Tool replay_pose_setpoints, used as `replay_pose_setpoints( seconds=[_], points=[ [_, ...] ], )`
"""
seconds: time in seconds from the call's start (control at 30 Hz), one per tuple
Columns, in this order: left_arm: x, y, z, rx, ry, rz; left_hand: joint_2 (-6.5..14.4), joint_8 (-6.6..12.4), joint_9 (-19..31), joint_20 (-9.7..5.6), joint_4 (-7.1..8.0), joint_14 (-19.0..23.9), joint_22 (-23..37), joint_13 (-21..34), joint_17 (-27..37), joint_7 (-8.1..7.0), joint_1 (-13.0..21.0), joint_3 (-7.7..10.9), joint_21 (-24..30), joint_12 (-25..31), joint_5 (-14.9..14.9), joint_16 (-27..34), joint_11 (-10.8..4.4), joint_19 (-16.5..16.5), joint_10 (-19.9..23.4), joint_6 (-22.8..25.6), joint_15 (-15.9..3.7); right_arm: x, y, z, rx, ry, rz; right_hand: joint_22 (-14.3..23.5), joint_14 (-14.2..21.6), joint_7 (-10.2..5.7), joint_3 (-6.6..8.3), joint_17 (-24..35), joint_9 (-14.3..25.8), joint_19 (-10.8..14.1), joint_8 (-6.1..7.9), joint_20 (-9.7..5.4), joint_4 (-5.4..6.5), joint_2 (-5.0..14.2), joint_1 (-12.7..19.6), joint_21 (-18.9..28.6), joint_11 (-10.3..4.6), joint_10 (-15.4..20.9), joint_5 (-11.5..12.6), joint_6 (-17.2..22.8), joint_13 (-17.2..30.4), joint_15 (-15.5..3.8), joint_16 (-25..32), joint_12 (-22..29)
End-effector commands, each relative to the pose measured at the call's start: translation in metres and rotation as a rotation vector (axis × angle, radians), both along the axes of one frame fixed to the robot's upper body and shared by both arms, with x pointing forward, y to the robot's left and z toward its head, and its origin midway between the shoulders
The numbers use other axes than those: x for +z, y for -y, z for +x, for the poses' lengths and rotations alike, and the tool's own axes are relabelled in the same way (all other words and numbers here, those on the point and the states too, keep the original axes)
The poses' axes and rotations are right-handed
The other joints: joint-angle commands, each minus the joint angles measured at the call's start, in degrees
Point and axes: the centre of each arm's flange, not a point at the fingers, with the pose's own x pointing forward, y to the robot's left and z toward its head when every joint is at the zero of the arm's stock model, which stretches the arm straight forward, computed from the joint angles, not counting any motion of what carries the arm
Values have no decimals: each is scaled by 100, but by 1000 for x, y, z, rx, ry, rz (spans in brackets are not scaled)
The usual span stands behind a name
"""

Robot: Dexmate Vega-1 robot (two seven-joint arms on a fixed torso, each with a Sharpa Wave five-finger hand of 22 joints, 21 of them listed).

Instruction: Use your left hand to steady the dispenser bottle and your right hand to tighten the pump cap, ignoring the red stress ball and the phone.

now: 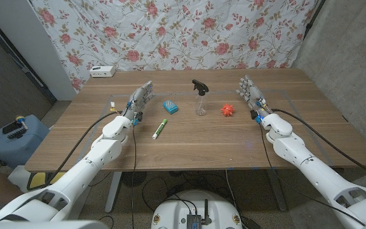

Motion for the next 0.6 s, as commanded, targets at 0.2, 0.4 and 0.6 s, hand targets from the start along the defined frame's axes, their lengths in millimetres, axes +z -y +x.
replay_pose_setpoints(
  seconds=[0.2,0.4,0.6],
  points=[
    [-1,-1,-4,35,-4,14,-17,40,7,0,-40,-2,15,13,4,4,60,40,29,32,23,30,-3,43,50,52,-2,-6,-2,10,-10,-13,11,11,-36,-9,-17,-1,15,-120,16,-281,47,-18,-10,-17,-19,39,21,37,30,-64,28,9],
    [-1,3,-11,60,-12,16,-35,38,7,-4,-76,5,13,12,1,1,72,41,28,34,20,30,-13,49,63,57,-22,-7,1,11,-20,-12,10,11,-57,-6,-18,-11,15,-161,11,-293,45,-23,-25,-21,-52,33,21,32,29,-77,25,1],
    [0,10,-20,84,-6,20,-42,43,6,1,-123,21,12,10,-2,-1,94,50,24,38,19,34,-27,52,83,83,-54,-14,-1,13,-27,4,34,10,-66,-6,-15,-19,14,-182,12,-314,40,-24,-29,-20,-51,39,22,38,28,-93,24,0]
  ],
)
